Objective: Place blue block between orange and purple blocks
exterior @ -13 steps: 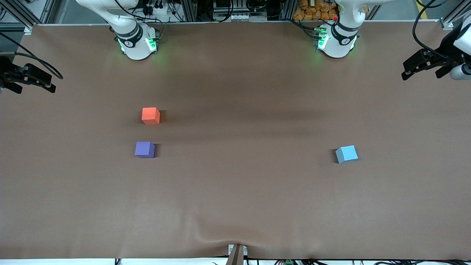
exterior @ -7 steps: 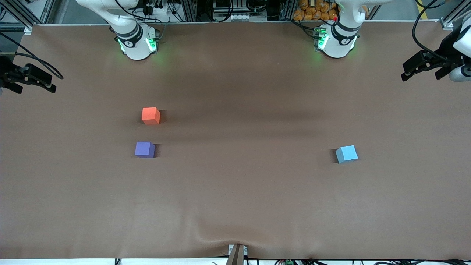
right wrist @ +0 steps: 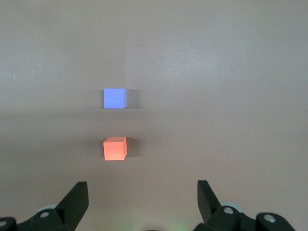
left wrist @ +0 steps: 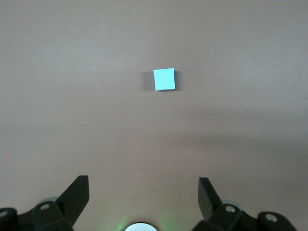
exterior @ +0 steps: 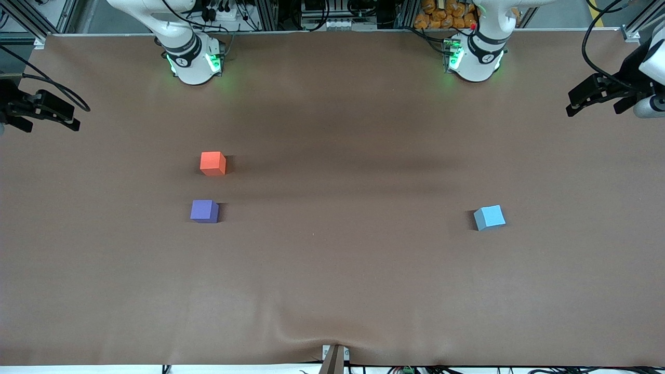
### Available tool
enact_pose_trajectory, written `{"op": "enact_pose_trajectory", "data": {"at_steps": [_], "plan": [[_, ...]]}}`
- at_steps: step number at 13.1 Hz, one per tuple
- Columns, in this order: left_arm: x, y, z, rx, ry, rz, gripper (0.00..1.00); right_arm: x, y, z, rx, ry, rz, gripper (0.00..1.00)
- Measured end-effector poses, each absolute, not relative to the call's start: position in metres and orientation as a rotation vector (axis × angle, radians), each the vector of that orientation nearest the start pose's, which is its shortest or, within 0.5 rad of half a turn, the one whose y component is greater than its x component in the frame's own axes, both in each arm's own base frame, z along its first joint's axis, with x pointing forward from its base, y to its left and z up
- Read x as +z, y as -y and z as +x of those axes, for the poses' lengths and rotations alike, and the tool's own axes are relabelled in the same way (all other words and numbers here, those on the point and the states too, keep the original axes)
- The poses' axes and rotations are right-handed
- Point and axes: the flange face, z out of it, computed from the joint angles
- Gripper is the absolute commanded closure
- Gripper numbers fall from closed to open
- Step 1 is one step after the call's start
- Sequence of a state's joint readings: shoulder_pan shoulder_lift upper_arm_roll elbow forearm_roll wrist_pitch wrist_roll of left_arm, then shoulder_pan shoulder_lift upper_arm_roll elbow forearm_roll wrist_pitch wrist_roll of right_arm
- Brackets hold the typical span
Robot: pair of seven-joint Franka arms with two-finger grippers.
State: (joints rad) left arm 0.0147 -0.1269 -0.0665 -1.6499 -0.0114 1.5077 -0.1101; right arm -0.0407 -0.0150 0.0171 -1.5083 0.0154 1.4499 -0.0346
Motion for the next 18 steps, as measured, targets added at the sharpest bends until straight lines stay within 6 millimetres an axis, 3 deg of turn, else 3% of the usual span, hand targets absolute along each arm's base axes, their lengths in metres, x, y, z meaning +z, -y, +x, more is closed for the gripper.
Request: {"op": "enact_pose_trajectory", "data": {"at_steps": [13, 18], "plan": [[0.652, 0.039, 0.513, -0.043, 0.061, -3.146, 0.00, 0.651, 0.011, 0.537, 0.071, 0.020, -3.124, 0.00], [0.611, 0.047, 0.545, 0.001, 0.035, -3.149, 0.00, 0.651, 0.011, 0.537, 0.071, 0.020, -3.124, 0.00]]}}
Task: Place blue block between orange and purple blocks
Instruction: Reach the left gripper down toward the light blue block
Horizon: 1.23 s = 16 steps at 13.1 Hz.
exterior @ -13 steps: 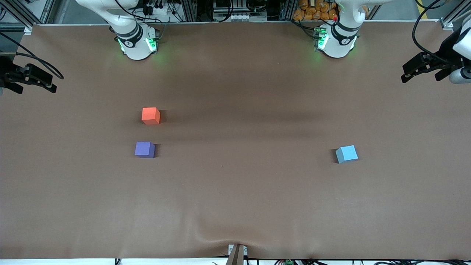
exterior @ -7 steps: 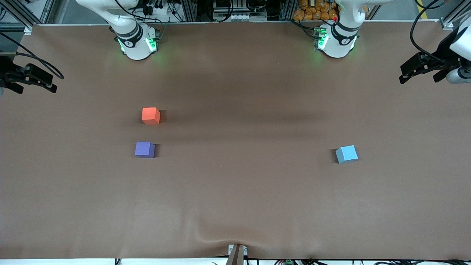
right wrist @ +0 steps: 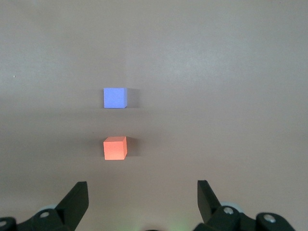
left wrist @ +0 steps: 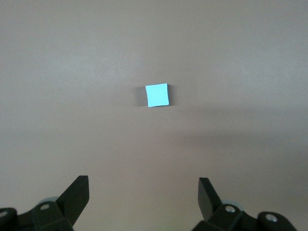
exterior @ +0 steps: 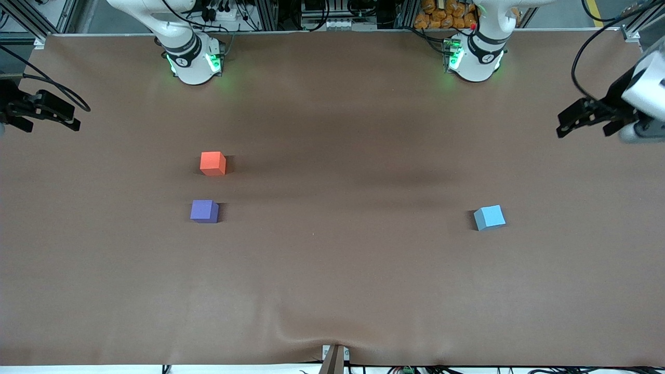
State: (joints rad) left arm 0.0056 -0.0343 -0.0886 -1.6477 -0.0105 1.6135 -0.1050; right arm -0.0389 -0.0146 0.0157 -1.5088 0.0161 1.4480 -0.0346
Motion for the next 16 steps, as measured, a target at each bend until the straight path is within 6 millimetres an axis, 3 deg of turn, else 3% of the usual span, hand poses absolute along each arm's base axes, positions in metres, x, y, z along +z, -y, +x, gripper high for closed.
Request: {"op": "enact_pose_trajectory", "data": {"at_steps": [2, 5, 7, 11, 16], "plan": [[0.599, 0.057, 0.552, 0.018, 0.008, -3.148, 0.00, 0.651, 0.009, 0.537, 0.071, 0.023, -3.123, 0.00], [0.574, 0.053, 0.563, -0.002, 0.021, -3.149, 0.00, 0.651, 0.007, 0.537, 0.071, 0.031, -3.123, 0.00], [0.539, 0.048, 0.572, -0.035, 0.036, -3.152, 0.00, 0.651, 0.006, 0.537, 0.072, 0.034, -3.123, 0.00], [0.449, 0.028, 0.580, -0.092, 0.093, -3.156, 0.00, 0.651, 0.006, 0.537, 0.074, 0.032, -3.123, 0.00], [0.373, 0.025, 0.586, 0.016, 0.103, -3.162, 0.00, 0.650, 0.008, 0.537, 0.076, 0.028, -3.123, 0.00]]}}
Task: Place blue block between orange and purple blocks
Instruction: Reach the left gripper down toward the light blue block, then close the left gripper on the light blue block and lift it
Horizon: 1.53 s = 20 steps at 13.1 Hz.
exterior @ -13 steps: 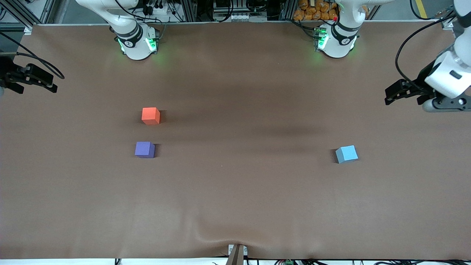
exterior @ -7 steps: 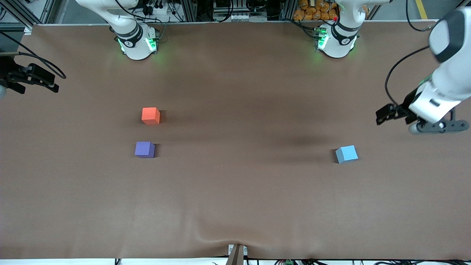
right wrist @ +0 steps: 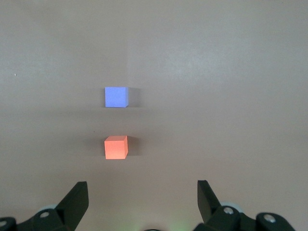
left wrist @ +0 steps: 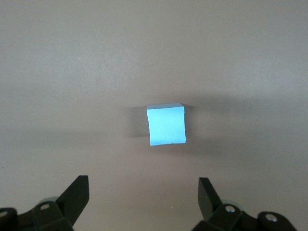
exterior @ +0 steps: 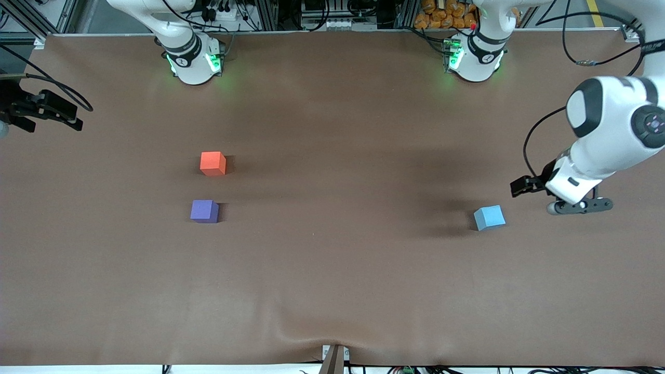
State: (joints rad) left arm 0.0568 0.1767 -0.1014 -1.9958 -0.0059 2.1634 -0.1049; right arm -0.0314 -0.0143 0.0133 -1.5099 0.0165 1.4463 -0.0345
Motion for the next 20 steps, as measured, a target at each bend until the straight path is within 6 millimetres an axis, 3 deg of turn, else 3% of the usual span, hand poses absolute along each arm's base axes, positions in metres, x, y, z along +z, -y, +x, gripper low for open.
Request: {"op": "enact_pose_trajectory", "data": {"at_steps": [5, 8, 11, 20], "plan": [[0.295, 0.027, 0.598, -0.005, 0.104, -3.176, 0.00, 0.650, 0.008, 0.537, 0.079, 0.028, -3.123, 0.00], [0.261, 0.034, 0.600, 0.030, 0.090, -3.183, 0.00, 0.649, 0.008, 0.537, 0.080, 0.028, -3.123, 0.00], [0.245, 0.035, 0.600, 0.050, 0.090, -3.185, 0.00, 0.649, 0.008, 0.537, 0.080, 0.028, -3.123, 0.00], [0.226, 0.046, 0.609, 0.054, 0.068, -3.192, 0.00, 0.649, 0.008, 0.537, 0.085, 0.027, -3.123, 0.00]]}}
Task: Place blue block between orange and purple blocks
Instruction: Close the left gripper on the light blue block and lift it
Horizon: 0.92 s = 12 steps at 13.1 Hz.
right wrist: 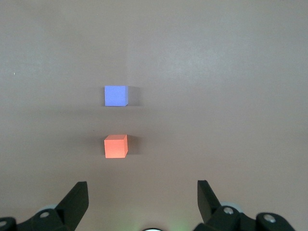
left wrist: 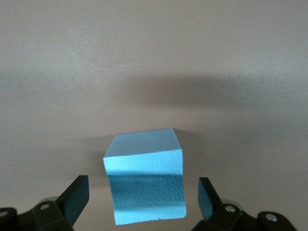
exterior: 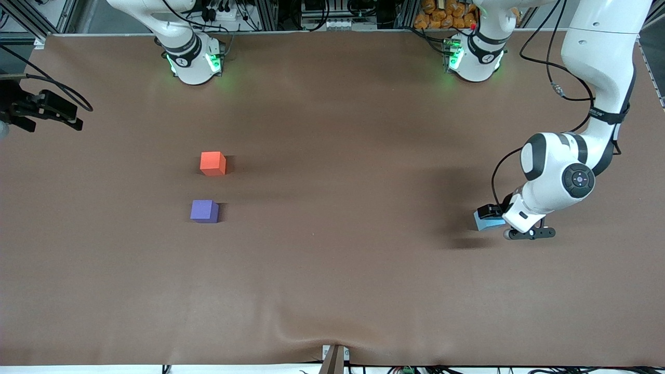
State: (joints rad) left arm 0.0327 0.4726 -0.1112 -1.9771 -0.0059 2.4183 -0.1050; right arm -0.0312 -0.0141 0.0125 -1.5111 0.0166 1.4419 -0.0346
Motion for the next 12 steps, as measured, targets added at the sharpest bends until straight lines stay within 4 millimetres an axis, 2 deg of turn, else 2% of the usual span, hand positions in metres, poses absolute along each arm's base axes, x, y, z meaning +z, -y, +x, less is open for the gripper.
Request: {"op": "enact_pose_trajectory", "data": {"at_steps": [3, 4, 6, 7, 9, 10, 12], "plan": [[0.216, 0.050, 0.610, 0.029, 0.060, -3.196, 0.00, 0.649, 0.008, 0.537, 0.086, 0.027, -3.122, 0.00], [0.210, 0.050, 0.610, 0.033, 0.061, -3.197, 0.21, 0.649, 0.008, 0.537, 0.087, 0.027, -3.122, 0.00], [0.199, 0.050, 0.609, 0.039, 0.063, -3.198, 0.76, 0.649, 0.008, 0.537, 0.087, 0.027, -3.122, 0.00], [0.197, 0.050, 0.609, 0.042, 0.062, -3.198, 1.00, 0.649, 0.008, 0.537, 0.087, 0.028, -3.122, 0.00], [0.198, 0.056, 0.610, 0.037, 0.033, -3.202, 1.00, 0.649, 0.008, 0.537, 0.087, 0.027, -3.122, 0.00], [0.199, 0.067, 0.610, 0.034, 0.006, -3.206, 1.00, 0.649, 0.009, 0.537, 0.088, 0.025, -3.122, 0.00], [0.205, 0.106, 0.609, 0.017, -0.095, -3.212, 1.00, 0.648, 0.010, 0.536, 0.097, 0.022, -3.121, 0.00]]}}
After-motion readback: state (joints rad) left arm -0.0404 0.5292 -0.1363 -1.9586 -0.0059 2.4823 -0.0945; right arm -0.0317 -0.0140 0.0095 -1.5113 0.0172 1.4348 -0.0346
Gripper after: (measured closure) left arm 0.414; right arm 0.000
